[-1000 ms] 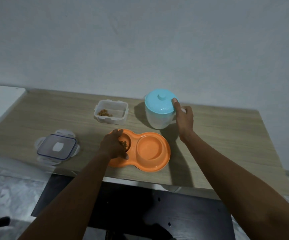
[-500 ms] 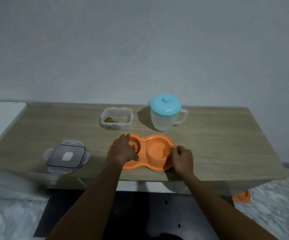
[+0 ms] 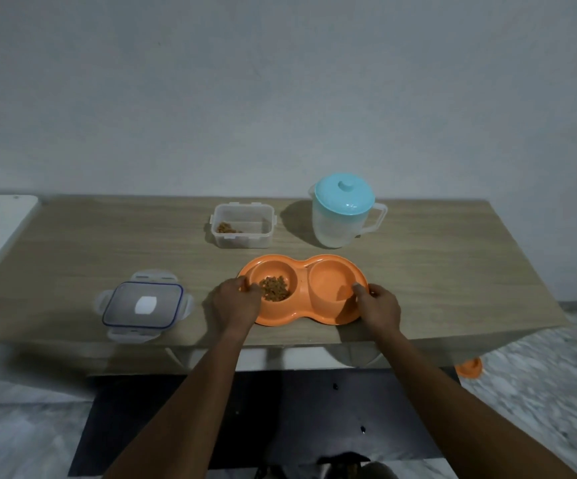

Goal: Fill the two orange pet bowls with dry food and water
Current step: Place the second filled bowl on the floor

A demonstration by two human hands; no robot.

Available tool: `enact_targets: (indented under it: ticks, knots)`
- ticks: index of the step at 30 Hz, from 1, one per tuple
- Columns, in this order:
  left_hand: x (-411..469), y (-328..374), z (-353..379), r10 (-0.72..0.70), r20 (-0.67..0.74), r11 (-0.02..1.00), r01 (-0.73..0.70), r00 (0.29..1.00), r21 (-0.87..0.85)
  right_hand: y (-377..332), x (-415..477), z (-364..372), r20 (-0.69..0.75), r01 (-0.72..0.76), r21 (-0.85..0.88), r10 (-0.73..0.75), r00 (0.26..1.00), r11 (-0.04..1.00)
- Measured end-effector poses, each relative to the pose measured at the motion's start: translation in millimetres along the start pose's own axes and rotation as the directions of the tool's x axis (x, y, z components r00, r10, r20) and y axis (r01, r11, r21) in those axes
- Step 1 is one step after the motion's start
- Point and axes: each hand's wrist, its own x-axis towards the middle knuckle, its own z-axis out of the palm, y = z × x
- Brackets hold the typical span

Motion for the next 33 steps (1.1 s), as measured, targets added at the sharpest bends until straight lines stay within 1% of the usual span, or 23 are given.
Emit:
enact_targets:
  ticks: [3, 7, 12, 16, 20, 25, 29, 33]
  knots:
    - [2, 2, 0, -0.049, 0.007, 0.998, 0.049, 0.999, -0.028, -2, 2, -4, 0.029, -0.048, 0.054, 0.046, 0.999, 0.997]
    - [-3, 11, -1, -0.114, 0.033, 0.986, 0.117, 0.993, -0.119, -3, 5, -9, 0.059, -0.083, 0.134, 0.076, 0.995, 0.987]
    - [-20, 27, 3, -0.081, -0.001, 0.985, 0.080, 0.997, -0.154, 7, 13, -28, 0.061, -0.129, 0.261, 0.117, 0.991, 0.957]
    - [-49, 57, 16, -0.058, -0.046, 0.981, 0.048, 0.997, -0.190, 19, 21, -66, 0.060, -0.099, 0.327, 0.084, 0.995, 0.940]
    - [-88, 94, 49, -0.041, -0.096, 0.965, 0.015, 0.995, -0.261, 34, 36, -125, 0.070, -0.075, 0.392, 0.051, 0.996, 0.917]
    - [-158, 160, 104, -0.029, -0.130, 0.946, -0.015, 0.991, -0.323, 57, 63, -236, 0.068, -0.020, 0.435, -0.011, 0.998, 0.900]
    - [-203, 214, 153, 0.028, -0.101, 0.944, -0.060, 0.995, -0.324, 74, 86, -325, 0.023, 0.027, 0.445, -0.041, 0.999, 0.895]
    - [-239, 267, 200, 0.074, -0.005, 0.925, -0.071, 0.997, -0.373, 92, 102, -408, -0.086, 0.049, 0.460, -0.010, 0.996, 0.887]
